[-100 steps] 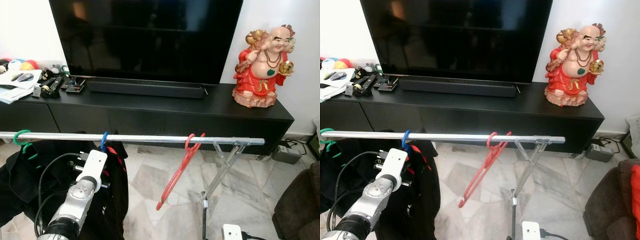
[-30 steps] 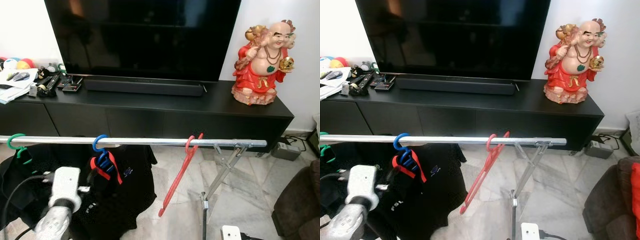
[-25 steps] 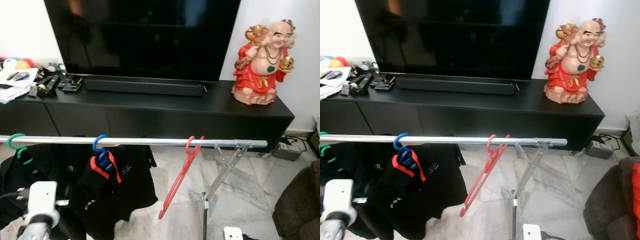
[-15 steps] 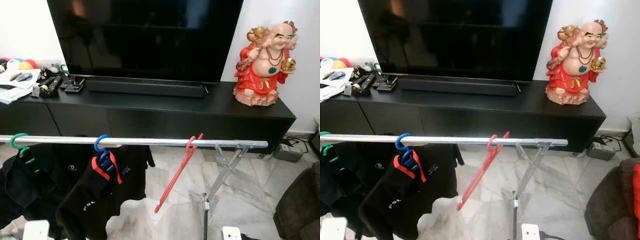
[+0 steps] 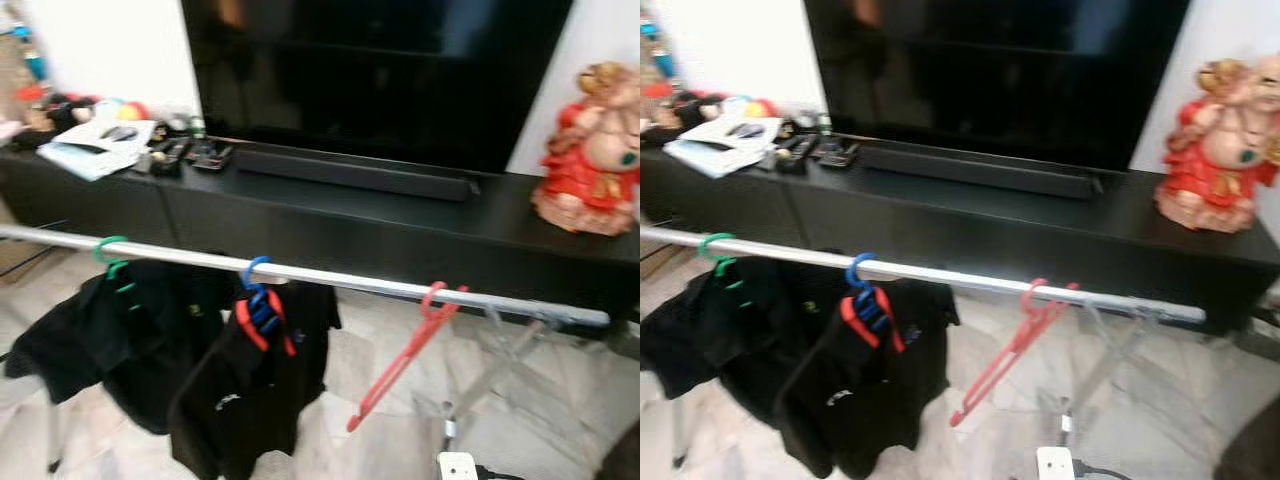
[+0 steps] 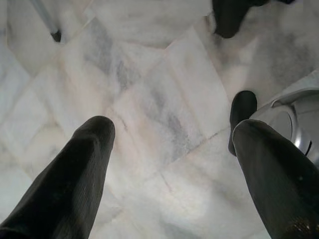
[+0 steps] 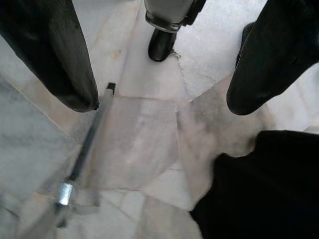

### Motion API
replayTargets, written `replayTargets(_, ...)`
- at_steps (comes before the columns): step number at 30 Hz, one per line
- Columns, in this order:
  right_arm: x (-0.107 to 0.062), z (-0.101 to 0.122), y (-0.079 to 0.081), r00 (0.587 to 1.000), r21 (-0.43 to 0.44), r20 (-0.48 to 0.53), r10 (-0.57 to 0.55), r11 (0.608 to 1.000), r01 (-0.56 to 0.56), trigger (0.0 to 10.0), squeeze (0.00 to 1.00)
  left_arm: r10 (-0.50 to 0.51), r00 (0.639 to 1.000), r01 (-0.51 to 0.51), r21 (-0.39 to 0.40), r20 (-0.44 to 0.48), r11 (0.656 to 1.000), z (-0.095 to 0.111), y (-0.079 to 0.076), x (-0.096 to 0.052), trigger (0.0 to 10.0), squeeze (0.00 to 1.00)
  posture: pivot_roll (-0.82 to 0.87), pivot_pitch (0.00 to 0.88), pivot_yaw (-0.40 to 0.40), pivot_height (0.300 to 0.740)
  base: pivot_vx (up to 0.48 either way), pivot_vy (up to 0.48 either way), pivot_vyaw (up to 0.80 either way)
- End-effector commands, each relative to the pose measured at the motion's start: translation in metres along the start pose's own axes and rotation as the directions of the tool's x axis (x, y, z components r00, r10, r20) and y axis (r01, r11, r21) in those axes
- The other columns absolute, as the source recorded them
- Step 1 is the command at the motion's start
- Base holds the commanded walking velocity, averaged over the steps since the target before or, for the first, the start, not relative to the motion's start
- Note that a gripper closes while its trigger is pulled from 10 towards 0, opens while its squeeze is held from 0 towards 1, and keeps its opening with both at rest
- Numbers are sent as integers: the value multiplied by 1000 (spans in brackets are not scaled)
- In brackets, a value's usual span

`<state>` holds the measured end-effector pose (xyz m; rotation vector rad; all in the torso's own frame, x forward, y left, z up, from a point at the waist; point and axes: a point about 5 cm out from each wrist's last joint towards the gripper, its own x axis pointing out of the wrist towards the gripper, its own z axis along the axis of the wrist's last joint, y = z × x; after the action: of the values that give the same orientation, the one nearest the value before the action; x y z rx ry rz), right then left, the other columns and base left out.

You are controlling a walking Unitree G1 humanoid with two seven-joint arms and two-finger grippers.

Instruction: Hang hanger

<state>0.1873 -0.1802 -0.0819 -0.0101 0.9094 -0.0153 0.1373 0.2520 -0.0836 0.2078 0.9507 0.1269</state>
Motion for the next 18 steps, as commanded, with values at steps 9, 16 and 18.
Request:
replayTargets(9,0,-2,-3,1000,-26,-16,-6,1000,5,10000,0,-22,1000,22,16,-3,1000,11,-13,6,10000,0,109,6,-22,740,0,0,800)
replayTargets(16,-1,-2,-5,1000,-37,-23,-6,999,5,10000,0,-25,999,25,-1,-36,1000,5,-19,5,10000,0,109,0,-23,740,0,0,800)
replayTargets(18,-1,-3,-6,1000,-35,-27,-11,999,10,10000,0,-25,999,25,-3,-46,1000,2,-20,5,10000,0,113,0,-18,740,0,0,800)
